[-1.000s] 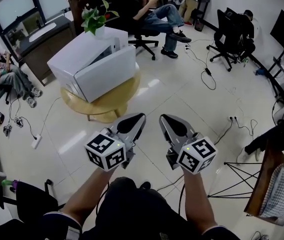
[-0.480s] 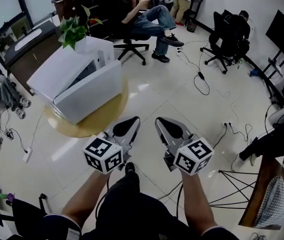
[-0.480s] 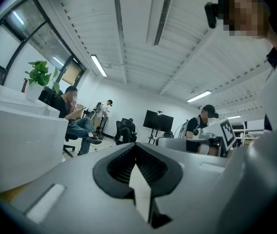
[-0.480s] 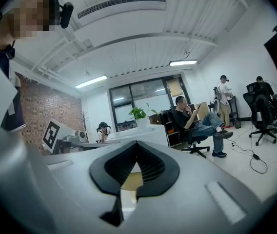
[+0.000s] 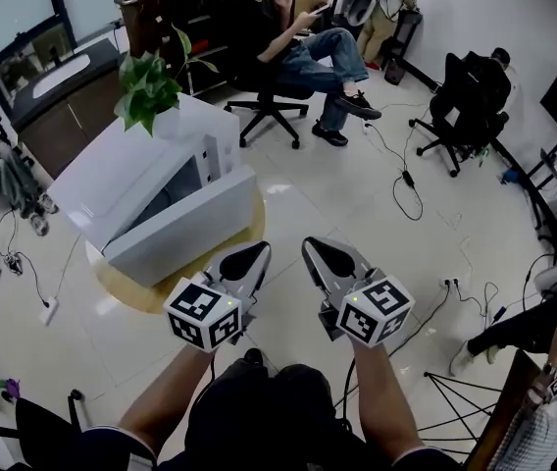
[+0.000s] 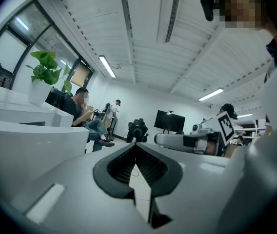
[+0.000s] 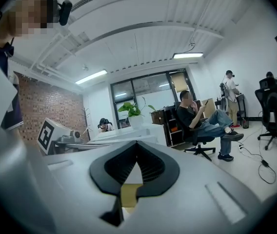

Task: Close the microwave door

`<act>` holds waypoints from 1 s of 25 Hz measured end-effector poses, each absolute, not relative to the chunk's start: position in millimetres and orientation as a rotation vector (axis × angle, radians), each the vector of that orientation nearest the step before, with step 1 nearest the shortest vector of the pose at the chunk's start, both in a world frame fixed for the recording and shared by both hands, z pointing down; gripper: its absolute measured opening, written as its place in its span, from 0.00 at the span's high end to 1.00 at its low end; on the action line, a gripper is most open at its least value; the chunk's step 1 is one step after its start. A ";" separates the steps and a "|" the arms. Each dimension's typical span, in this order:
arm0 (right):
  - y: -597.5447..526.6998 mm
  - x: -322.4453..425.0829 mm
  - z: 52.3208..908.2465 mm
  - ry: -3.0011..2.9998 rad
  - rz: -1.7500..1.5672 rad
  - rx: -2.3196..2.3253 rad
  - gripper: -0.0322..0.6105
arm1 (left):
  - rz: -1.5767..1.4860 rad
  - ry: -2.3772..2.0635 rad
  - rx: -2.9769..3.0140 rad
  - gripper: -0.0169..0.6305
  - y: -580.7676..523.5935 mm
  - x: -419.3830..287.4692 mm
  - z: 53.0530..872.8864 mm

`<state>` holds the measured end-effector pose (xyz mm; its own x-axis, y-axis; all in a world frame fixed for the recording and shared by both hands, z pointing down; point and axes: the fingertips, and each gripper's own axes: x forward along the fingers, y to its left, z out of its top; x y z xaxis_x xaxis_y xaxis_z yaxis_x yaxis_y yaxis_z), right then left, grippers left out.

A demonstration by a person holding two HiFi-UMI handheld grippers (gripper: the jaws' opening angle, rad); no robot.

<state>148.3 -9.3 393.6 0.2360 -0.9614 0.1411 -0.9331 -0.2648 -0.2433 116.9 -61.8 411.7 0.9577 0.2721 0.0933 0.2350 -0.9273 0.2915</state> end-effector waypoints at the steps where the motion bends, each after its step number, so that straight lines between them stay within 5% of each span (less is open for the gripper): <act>1: -16.8 155.4 393.7 1.849 -0.400 -2.375 0.95 | 0.192 0.355 2.833 0.95 -68.3 120.9 411.7; 9: -92.1 213.6 407.2 2.106 -0.380 -2.326 0.95 | 0.195 0.108 2.859 0.95 -125.0 153.6 418.6; 14: -138.5 245.4 431.1 2.373 -0.398 -2.268 0.82 | 0.200 -0.113 2.816 0.95 -148.4 176.4 432.8; 25: -182.0 256.5 463.3 2.704 -0.455 -1.895 0.85 | 0.187 -0.589 2.734 0.95 -178.0 178.8 441.9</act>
<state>256.5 -182.0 463.3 -0.3413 -0.8879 0.3083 -0.9399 0.3227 -0.1113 178.8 -178.0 441.9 0.9054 -0.3763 0.1964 -0.4206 -0.8575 0.2964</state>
